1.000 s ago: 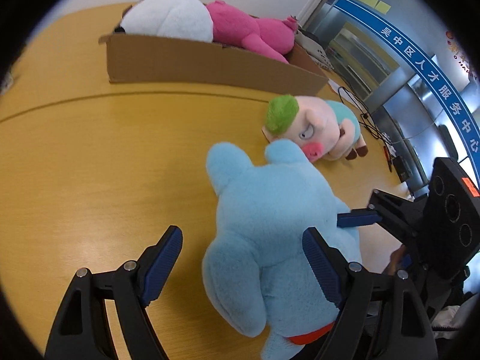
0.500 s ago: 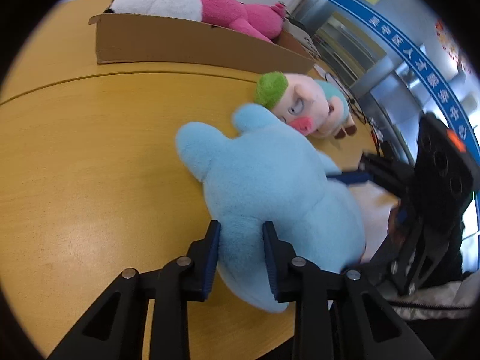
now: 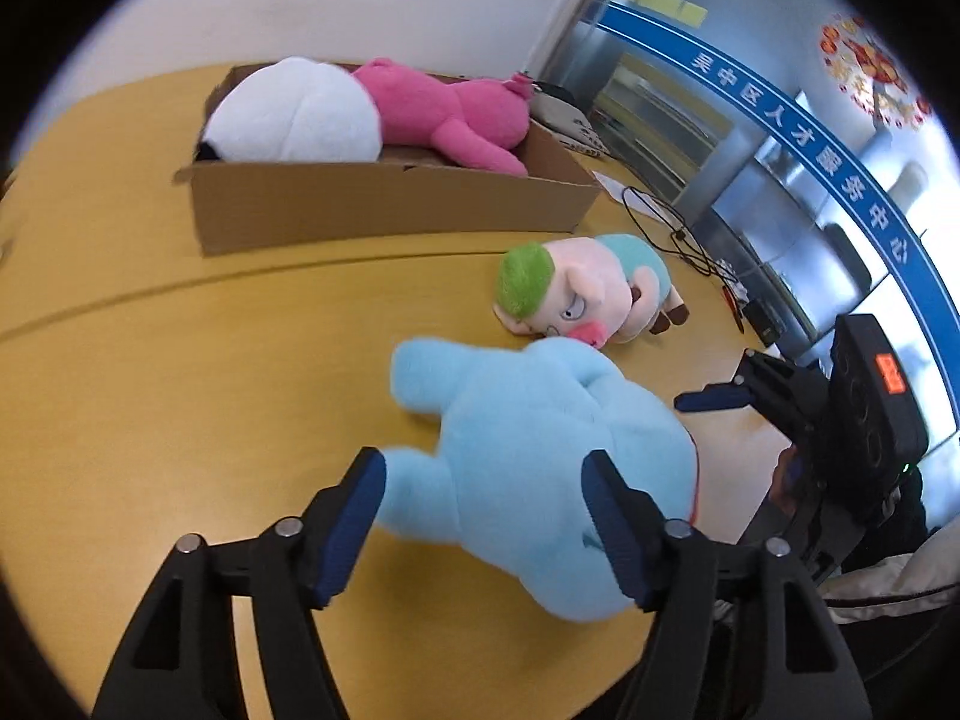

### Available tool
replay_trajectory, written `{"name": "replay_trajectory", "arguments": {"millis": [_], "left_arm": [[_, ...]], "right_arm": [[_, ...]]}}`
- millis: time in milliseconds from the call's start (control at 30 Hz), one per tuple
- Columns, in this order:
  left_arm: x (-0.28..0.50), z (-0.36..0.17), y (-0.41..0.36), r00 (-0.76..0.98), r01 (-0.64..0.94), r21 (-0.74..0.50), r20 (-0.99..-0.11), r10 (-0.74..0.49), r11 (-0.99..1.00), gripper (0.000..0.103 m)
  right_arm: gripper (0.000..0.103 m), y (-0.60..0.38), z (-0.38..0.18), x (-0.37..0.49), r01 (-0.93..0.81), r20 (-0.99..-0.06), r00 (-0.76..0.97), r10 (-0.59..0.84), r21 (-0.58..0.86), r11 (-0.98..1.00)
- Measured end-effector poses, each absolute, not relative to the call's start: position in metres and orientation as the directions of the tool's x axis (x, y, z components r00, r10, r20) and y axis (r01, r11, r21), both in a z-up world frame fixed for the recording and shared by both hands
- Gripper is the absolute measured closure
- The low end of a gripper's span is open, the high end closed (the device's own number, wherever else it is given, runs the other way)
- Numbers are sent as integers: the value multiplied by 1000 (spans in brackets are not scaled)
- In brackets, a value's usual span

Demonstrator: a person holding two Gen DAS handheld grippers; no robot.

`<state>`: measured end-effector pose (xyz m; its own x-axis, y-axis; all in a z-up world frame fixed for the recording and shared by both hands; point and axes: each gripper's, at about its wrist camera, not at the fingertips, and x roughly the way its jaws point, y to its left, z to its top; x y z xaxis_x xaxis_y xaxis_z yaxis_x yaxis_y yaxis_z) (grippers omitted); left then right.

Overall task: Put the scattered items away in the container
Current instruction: 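Close both grippers on the light blue plush and lift it, then carry the light blue plush with both grippers over the box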

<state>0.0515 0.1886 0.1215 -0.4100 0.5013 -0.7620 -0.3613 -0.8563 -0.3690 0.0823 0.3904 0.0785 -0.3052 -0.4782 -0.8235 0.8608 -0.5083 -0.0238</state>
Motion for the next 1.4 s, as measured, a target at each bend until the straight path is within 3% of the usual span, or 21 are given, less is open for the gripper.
{"name": "replay_trajectory", "arguments": {"millis": [133, 267, 333, 500, 633, 833, 1000, 1167, 1233, 1300, 1400], "left_arm": [[25, 97, 212, -271, -438, -424, -779, 566, -793, 34], [13, 69, 227, -180, -430, -482, -782, 596, -763, 26], [12, 67, 227, -191, -409, -504, -768, 611, -761, 27], [14, 75, 225, -227, -371, -524, -750, 622, -767, 48], [14, 98, 221, -275, -386, -517, -727, 630, -764, 56], [-4, 179, 226, -416, -487, -395, -679, 605, -779, 58], [-53, 268, 251, -554, -600, -152, -630, 545, -786, 61], [-127, 295, 278, -577, -626, -71, -628, 522, -777, 62], [-158, 291, 286, -475, -686, -161, -640, 604, -710, 99], [-185, 273, 308, -393, -731, -178, -679, 620, -658, 98], [-222, 235, 332, -398, -707, -97, -763, 509, -700, 97]], "right_arm": [[0, 386, 59, 72, 825, -843, -366, -395, -97, -557], [0, 391, 52, 59, 835, -850, -305, -430, -21, -550], [0, 391, 45, 55, 833, -856, -280, -435, 8, -553], [8, 394, 42, 44, 810, -846, -264, -464, 67, -582], [18, 397, 50, 45, 803, -822, -271, -501, 94, -588], [19, 394, 85, 39, 788, -755, -363, -546, 63, -613], [19, 387, 149, 6, 747, -626, -510, -590, 18, -665], [19, 367, 181, -51, 706, -562, -602, -567, -45, -707], [19, 364, 185, -80, 690, -543, -617, -570, -24, -724], [20, 360, 185, -105, 671, -523, -640, -563, -25, -741], [20, 348, 181, -133, 672, -537, -641, -548, -48, -739]]}}
